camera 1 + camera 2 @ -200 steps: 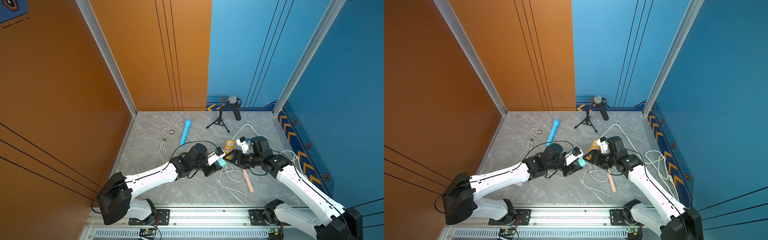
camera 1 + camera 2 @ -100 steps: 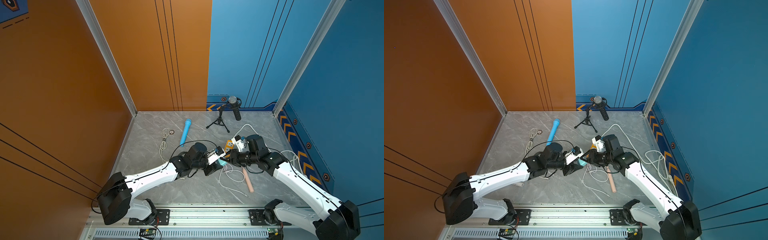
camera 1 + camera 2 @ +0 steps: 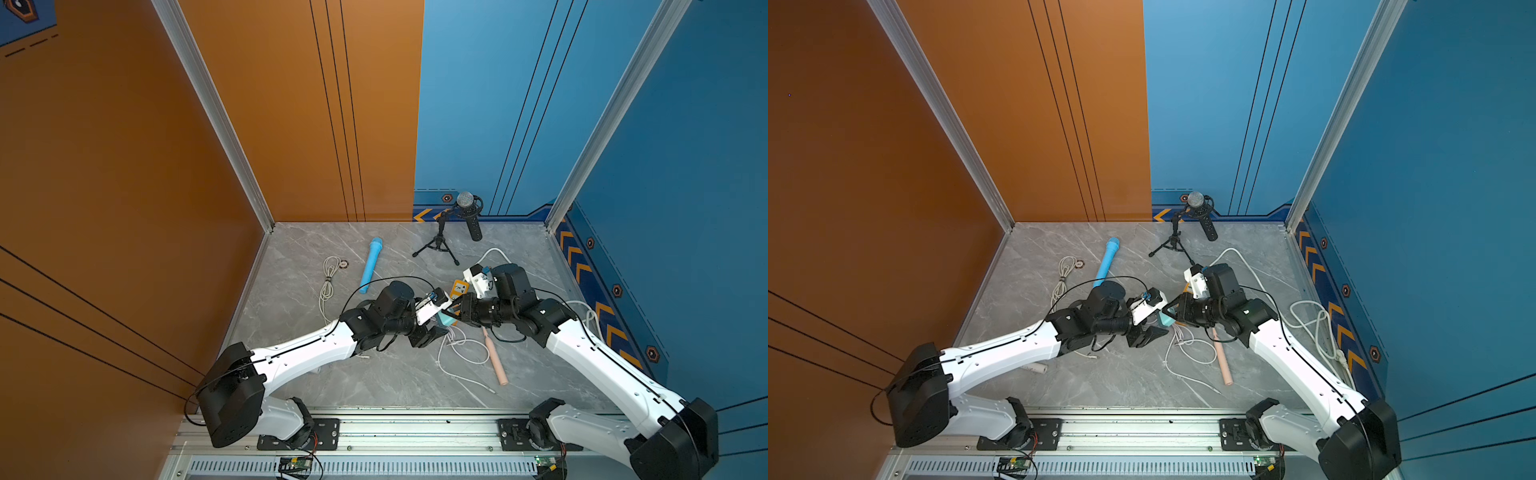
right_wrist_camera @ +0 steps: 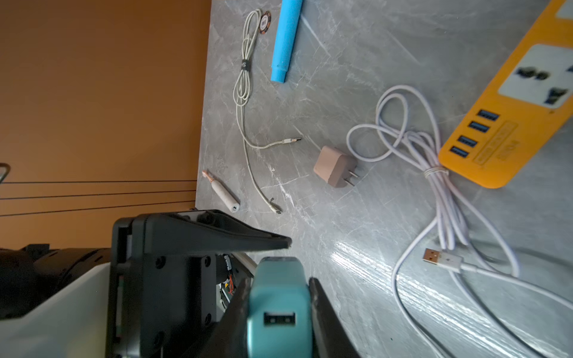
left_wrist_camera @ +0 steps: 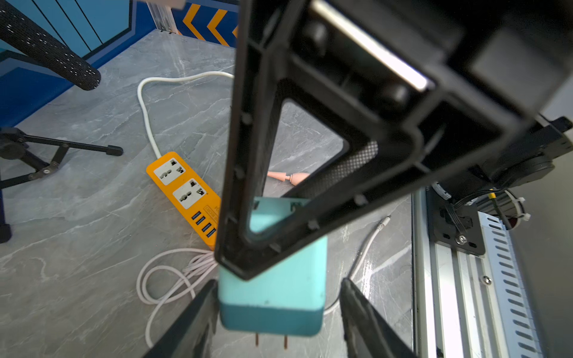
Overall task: Charge the electric toothbrush
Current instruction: Pick up the plug from the center of the board, then insert the plug into the socket.
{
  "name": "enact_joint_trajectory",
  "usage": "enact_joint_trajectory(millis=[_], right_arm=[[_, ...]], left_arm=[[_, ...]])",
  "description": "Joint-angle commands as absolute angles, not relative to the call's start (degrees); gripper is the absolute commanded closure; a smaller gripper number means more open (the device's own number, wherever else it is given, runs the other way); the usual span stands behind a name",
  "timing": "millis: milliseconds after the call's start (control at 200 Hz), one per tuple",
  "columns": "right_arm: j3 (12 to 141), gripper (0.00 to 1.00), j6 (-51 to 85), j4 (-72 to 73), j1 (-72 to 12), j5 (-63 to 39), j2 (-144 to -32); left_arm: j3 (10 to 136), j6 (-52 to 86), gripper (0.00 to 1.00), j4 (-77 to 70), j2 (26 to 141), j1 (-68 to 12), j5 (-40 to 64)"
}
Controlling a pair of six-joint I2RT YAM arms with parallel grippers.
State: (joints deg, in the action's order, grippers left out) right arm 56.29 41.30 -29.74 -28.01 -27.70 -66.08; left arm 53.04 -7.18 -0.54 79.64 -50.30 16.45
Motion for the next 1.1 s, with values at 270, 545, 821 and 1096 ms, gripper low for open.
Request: enact_joint_trajectory(millis=[270, 545, 821, 1096], right_arm=[[74.2, 0.86, 41.1, -44.5, -25.5, 15.8, -86.3], [85.0, 0.88, 43.9, -44.8, -25.3, 21.7, -101.2], [88.8, 0.88, 45.9, -44.8, -25.5, 21.9, -109.6], [89.5, 0.88, 46.8, -44.6, -25.8, 21.9, -112.8]], left_arm=[[48.5, 5.2, 0.01, 0.6, 76.9, -51.4, -6.8], [48.6, 12.6, 0.01, -1.0, 79.2, -50.9, -10.6], [48.1, 14.2, 0.01, -1.6, 78.9, -48.9, -11.7], [47.2, 15.2, 0.02, -1.9, 78.6, -47.4, -11.4]])
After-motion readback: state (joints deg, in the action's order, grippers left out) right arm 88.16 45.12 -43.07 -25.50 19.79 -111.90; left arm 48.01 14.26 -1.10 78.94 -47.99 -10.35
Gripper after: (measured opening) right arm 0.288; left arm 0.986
